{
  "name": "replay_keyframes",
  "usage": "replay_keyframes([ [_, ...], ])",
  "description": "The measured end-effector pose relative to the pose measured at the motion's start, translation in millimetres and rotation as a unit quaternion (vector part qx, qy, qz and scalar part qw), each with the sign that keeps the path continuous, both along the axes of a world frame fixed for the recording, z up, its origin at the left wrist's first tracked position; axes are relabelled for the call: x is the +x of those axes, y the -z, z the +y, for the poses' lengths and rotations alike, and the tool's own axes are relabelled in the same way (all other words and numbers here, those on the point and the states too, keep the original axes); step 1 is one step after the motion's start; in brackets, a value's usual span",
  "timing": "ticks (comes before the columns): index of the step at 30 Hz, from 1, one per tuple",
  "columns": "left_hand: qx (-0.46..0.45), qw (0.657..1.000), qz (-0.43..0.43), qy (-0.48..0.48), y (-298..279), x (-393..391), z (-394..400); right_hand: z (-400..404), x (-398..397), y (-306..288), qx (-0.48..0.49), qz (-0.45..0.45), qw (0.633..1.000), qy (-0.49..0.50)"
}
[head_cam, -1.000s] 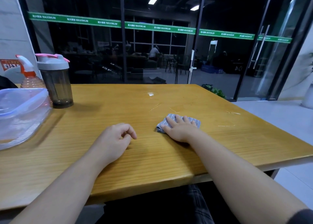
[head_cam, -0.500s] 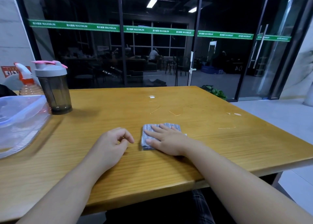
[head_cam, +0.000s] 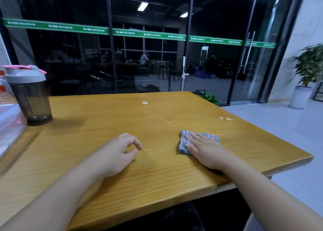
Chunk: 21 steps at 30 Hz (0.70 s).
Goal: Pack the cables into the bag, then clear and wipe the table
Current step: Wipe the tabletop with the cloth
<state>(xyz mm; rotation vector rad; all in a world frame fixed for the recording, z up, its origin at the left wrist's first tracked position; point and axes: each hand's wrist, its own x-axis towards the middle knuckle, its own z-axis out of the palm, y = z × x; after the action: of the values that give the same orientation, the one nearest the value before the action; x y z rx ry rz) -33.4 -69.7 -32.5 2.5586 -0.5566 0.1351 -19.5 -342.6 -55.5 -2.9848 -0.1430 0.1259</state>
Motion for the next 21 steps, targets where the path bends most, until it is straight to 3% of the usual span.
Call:
replay_keyframes([
  [13,0.040,0.998,-0.019,0.054,-32,43,-64,-69,-4,10,-0.029,-0.039,0.978,0.203],
  [21,0.011,0.991,-0.110,0.076,-12,58,-56,-68,45,8,0.048,-0.032,0.949,0.310],
])
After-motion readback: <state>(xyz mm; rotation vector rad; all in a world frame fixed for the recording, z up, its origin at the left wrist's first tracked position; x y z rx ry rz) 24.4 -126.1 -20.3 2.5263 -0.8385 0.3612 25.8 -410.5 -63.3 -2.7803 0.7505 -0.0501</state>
